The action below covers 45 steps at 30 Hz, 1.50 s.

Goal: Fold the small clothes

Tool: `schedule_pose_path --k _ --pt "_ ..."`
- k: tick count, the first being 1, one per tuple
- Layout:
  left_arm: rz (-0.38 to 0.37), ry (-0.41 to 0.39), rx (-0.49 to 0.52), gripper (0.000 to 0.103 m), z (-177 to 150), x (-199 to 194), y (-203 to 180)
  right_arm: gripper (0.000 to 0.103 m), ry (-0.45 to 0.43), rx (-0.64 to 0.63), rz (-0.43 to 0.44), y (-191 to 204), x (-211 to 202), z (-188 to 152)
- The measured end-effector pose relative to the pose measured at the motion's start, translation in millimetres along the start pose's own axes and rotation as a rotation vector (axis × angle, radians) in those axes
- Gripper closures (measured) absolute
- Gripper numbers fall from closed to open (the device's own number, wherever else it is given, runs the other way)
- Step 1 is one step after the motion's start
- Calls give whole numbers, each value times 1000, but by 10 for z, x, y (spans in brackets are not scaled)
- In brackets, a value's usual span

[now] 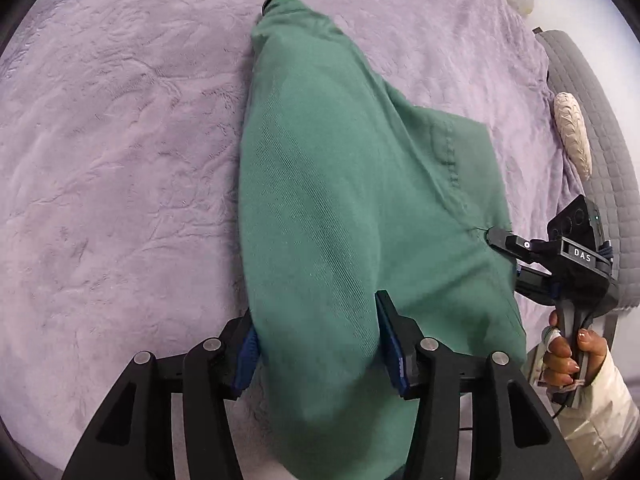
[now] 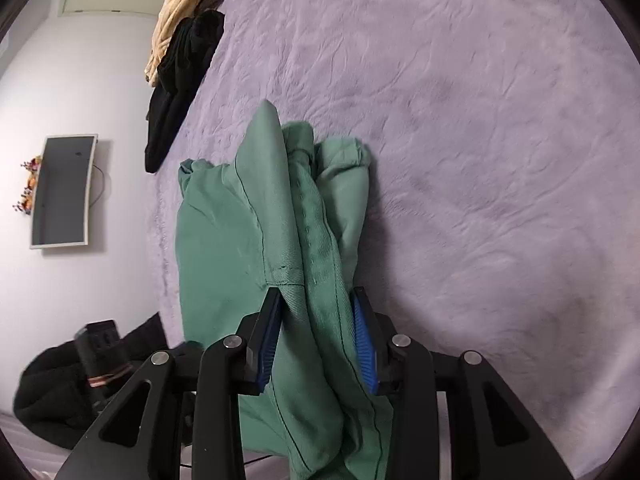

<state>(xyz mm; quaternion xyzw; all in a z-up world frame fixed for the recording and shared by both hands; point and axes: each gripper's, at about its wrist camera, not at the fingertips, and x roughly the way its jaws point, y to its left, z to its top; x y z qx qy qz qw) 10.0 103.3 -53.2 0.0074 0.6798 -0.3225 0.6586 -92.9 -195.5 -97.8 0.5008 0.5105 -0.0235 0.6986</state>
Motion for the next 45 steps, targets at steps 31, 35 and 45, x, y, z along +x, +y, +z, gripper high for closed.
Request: schedule_pose_path --k 31,35,45 --pt "184 -54 161 28 204 -265 -181 31 30 -168 -83 56 -577 -416" --pt "132 15 175 28 -204 -293 -322 31 71 -194 -95 59 -620 -832" --pt "222 108 328 28 -665 104 -510 95 128 85 116 -198 -387 -1083"
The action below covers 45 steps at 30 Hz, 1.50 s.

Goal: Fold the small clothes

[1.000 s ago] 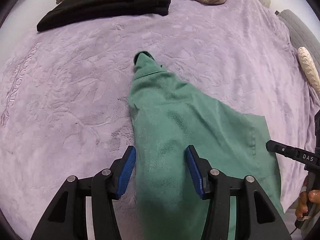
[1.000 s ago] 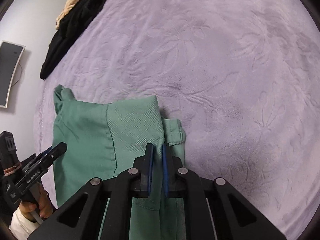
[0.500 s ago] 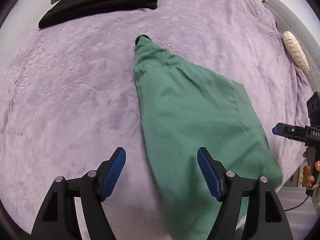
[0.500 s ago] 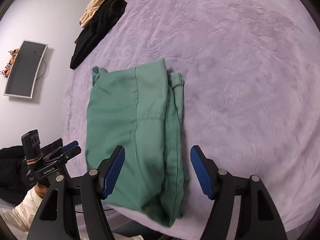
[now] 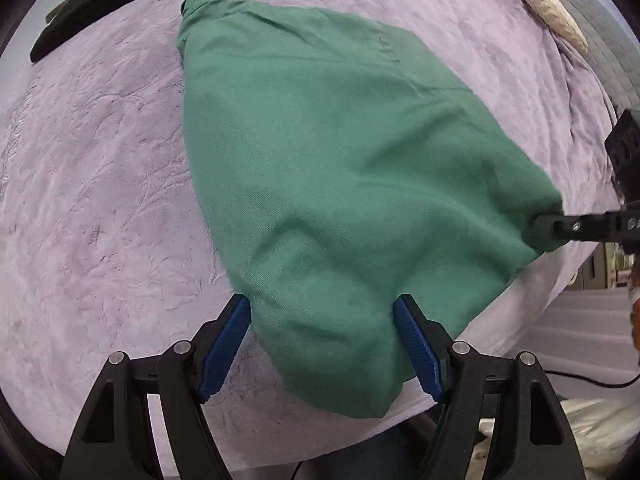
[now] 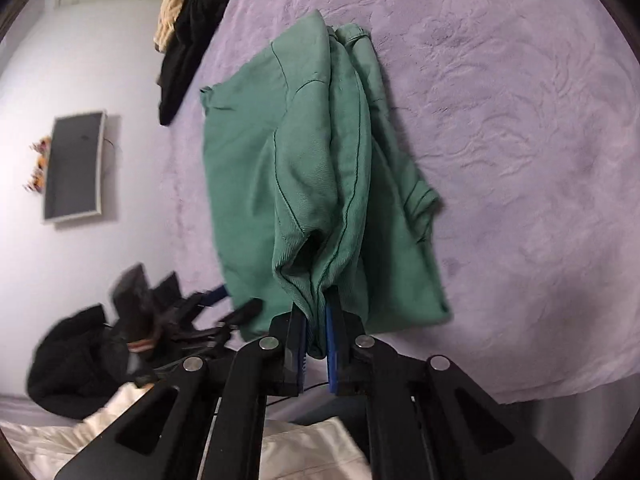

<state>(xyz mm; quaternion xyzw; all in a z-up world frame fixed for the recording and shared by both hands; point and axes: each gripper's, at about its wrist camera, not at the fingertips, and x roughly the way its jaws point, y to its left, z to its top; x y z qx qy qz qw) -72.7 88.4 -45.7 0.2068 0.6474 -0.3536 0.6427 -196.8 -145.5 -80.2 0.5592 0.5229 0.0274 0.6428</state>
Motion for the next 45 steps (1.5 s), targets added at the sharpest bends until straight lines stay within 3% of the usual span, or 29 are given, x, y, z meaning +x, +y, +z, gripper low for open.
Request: schedule_pose_path --k 4,6,9,11,12,14,16,19,22,25,27,31,45 --pt "-61 22 -41 26 -130 102 221 95 -31 192 -18 -484 10 -66" --pt "-69 21 -47 18 -159 154 269 95 -18 270 -53 -832 109 -94" --pt "-66 22 -11 16 -205 215 245 97 -30 354 -5 -1082 146 -180" --pt "-46 14 17 16 -224 213 221 92 -31 321 -36 -998 69 -208" --pt "-42 6 18 16 -239 193 221 84 -22 260 -101 -879 17 -202" --pt "-50 6 -3 16 -245 170 248 84 -19 115 -215 -590 -63 -191" --pt "-54 4 -15 16 -248 148 293 84 -43 -19 -266 -284 -163 -172" --pt "-44 1 -16 16 -248 142 297 84 -84 -176 -255 177 -187 -102" --pt "-33 0 -24 16 -281 144 286 84 -51 -250 -273 410 18 -13" --pt "-28 7 -47 16 -270 147 261 84 -2 -248 -374 364 325 45" --pt "-16 11 -59 16 -267 131 252 88 37 -159 -416 83 496 82" --pt "11 8 -71 16 -258 92 192 89 28 -107 -382 -22 479 65" --pt "105 -19 -75 16 -161 -139 162 88 47 -139 -431 112 497 90"
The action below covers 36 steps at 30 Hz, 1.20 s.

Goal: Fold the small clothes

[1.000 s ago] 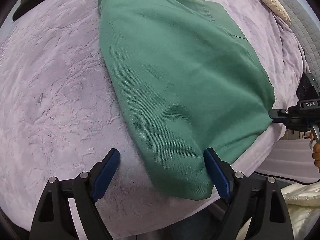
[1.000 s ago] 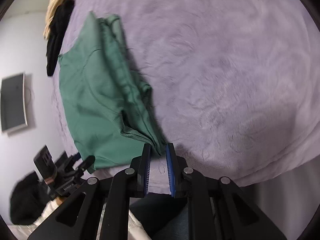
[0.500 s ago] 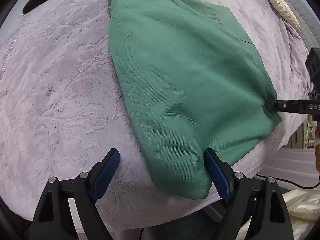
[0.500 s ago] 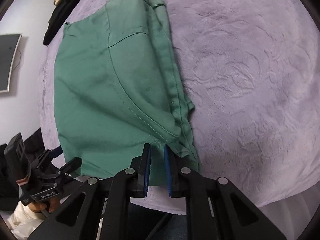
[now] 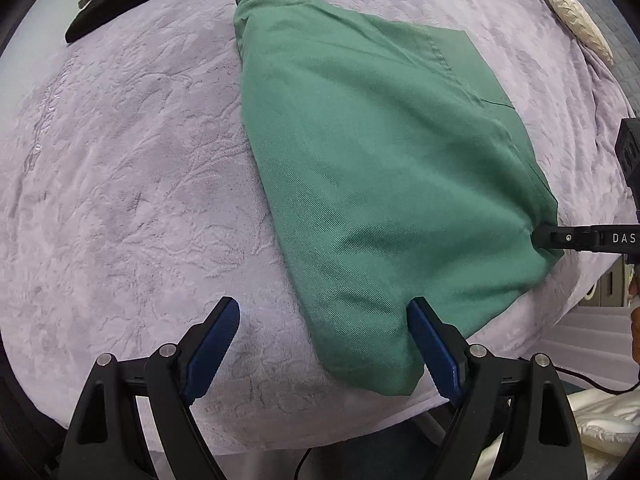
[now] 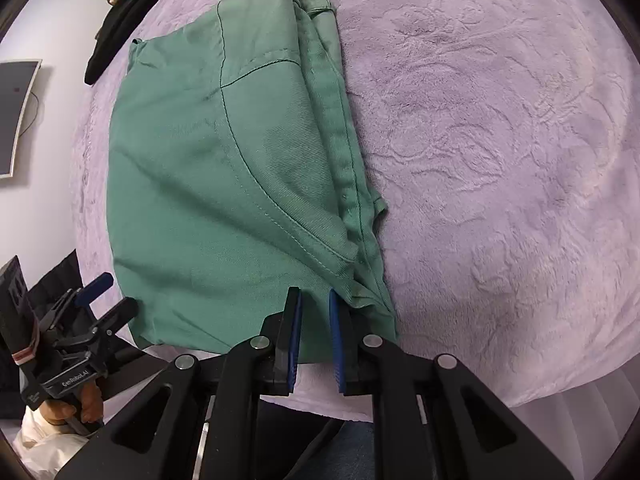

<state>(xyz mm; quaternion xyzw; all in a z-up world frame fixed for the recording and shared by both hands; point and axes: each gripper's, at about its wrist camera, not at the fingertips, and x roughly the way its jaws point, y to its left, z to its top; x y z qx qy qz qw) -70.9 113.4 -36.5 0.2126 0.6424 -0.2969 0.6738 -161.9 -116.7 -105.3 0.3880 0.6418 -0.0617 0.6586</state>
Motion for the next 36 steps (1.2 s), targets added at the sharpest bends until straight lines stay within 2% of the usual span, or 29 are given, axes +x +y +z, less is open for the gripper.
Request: schedule_pose_path --k 13,20,25,26,27,28,29,31,34,36 --pt "49 -25 -58 16 106 -87 38 87 18 6 2 -26 28 32" --pt "34 32 -121 16 87 74 86 88 36 -10 -18 -49 163 49" --pt "45 36 -119 16 82 87 38 87 44 -16 -38 25 136 44" --pt "57 39 -116 5 83 92 24 84 42 -19 -40 47 103 44" --pt "81 47 -114 0 82 103 17 75 40 -21 -39 72 61 45" --pt "92 50 -110 0 83 112 6 68 34 -23 -40 96 11 48" --pt "89 54 -111 0 80 113 9 54 24 -27 -42 123 -48 54" --pt "88 55 -127 0 81 99 15 44 -5 -40 -52 196 -180 77" --pt "113 27 -158 0 131 -9 45 36 -66 -76 -86 361 -410 132" --pt "104 -1 -186 0 190 -127 75 17 -107 -102 -121 489 -548 186"
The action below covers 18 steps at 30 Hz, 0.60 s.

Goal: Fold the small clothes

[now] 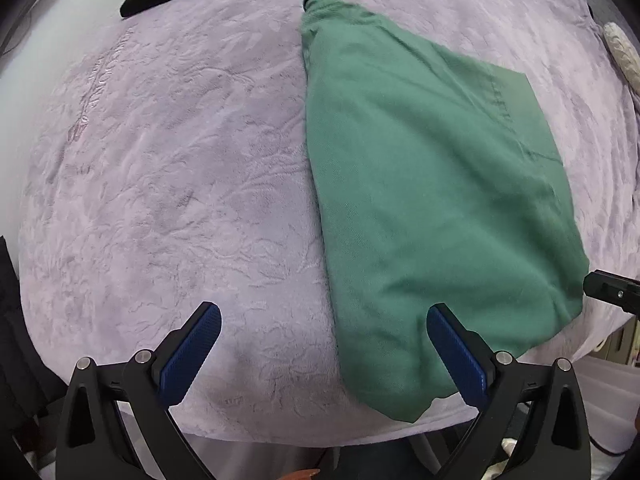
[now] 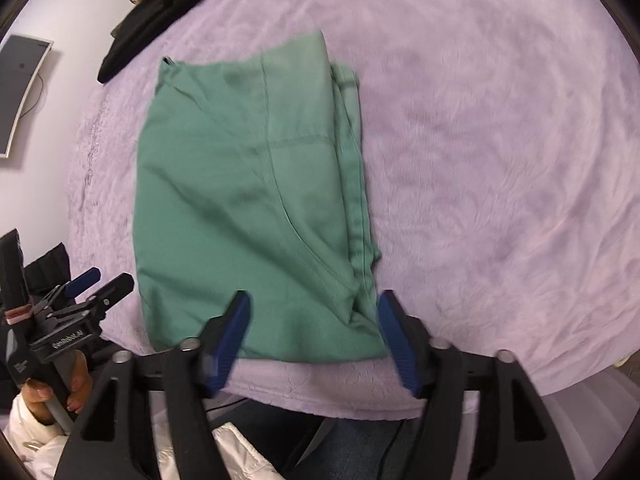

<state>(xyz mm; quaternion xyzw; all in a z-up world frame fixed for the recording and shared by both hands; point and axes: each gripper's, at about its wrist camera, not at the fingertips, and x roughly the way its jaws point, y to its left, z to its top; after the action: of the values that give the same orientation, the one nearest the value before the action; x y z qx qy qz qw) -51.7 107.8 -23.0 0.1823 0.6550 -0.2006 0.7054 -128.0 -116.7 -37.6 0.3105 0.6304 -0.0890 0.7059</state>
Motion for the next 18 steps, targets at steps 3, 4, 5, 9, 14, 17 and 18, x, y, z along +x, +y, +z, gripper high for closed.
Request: schedule_pose_path --k 3,4,5,9,14,17,18 --pt "-32 -35 -47 0 124 -179 65 15 -69 -32 -77 174 -196 45" --pt "-22 -49 -59 0 153 -238 72 15 -82 -40 -103 208 -249 93" --pt "-8 -66 -67 0 175 -304 69 15 -104 -49 -126 263 -303 109" --pt "5 -113 -76 0 293 -489 79 14 -164 -81 -172 322 -474 140" --pt "14 -131 -63 0 314 -609 48 14 -179 -97 -195 441 -528 187" --pt "11 -128 -61 0 305 -641 5 14 -185 -97 -205 475 -542 176" --pt "17 -134 -58 0 283 -665 -13 14 -186 -94 -205 483 -546 169"
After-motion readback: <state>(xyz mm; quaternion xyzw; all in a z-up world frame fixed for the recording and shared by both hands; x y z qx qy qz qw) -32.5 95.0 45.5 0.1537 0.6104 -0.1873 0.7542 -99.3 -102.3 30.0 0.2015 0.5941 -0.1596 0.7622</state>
